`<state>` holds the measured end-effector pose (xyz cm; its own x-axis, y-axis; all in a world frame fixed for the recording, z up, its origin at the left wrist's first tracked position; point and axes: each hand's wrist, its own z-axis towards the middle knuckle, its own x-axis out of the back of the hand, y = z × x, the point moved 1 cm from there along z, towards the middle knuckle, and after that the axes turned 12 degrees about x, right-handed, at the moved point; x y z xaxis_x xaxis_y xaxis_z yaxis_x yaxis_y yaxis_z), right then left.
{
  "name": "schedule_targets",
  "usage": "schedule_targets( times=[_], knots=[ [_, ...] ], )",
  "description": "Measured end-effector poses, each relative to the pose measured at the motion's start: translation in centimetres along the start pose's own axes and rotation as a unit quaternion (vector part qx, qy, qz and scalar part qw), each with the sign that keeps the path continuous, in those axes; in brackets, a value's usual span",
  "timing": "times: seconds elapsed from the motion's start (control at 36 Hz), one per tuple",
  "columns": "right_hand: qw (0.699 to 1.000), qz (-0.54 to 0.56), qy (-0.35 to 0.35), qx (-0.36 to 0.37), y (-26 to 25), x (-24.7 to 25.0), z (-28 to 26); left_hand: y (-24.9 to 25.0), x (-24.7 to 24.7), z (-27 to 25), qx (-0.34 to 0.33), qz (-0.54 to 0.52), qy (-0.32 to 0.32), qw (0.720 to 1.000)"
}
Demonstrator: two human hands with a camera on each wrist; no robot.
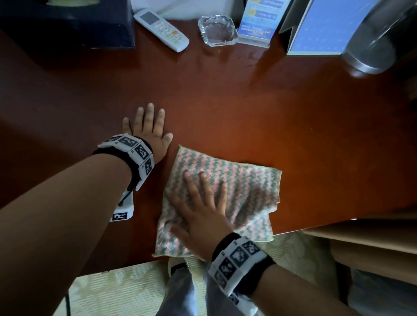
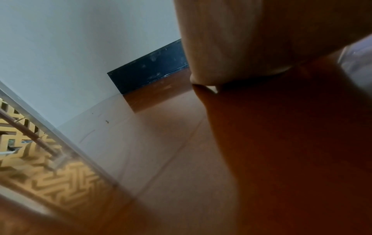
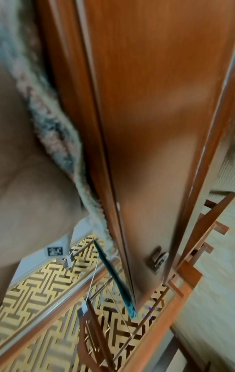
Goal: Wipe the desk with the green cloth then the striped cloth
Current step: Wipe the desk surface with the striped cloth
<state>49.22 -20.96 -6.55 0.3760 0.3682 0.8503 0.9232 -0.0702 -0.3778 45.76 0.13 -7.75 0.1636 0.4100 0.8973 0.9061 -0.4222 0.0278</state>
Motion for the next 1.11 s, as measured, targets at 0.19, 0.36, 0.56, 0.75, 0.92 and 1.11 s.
schedule_targets(
  times=[0.19, 0.36, 0.56, 0.75, 0.92, 1.11],
  knots=[
    [0.999, -0.013, 0.022, 0.038, 1.0, -1.0, -1.3, -0.3, 0.1, 0.3, -0.014, 0.000, -0.010, 1.000],
    [0.999, 0.001, 0.024, -0.028, 4.8, 0.0, -4.5, -0.4, 0.2, 0.2, -0.013, 0.006, -0.014, 1.000],
    [0.991, -0.034, 0.013, -0.130, 10.4, 0.4, -8.1, 0.6, 1.1, -0.1, 0.040, 0.045, -0.059, 0.996],
    [0.978, 0.000, 0.016, -0.208, 12.4, 1.1, -9.8, 0.7, 1.4, -0.4, 0.043, 0.053, -0.064, 0.996],
    [0.971, 0.038, 0.014, -0.235, 11.3, 1.0, -8.3, 0.9, 1.4, -0.5, 0.051, 0.051, -0.057, 0.996],
    [0.972, 0.042, 0.002, -0.230, 11.3, 2.3, -5.7, 1.4, 1.8, -0.2, 0.075, 0.076, -0.047, 0.993]
  ],
)
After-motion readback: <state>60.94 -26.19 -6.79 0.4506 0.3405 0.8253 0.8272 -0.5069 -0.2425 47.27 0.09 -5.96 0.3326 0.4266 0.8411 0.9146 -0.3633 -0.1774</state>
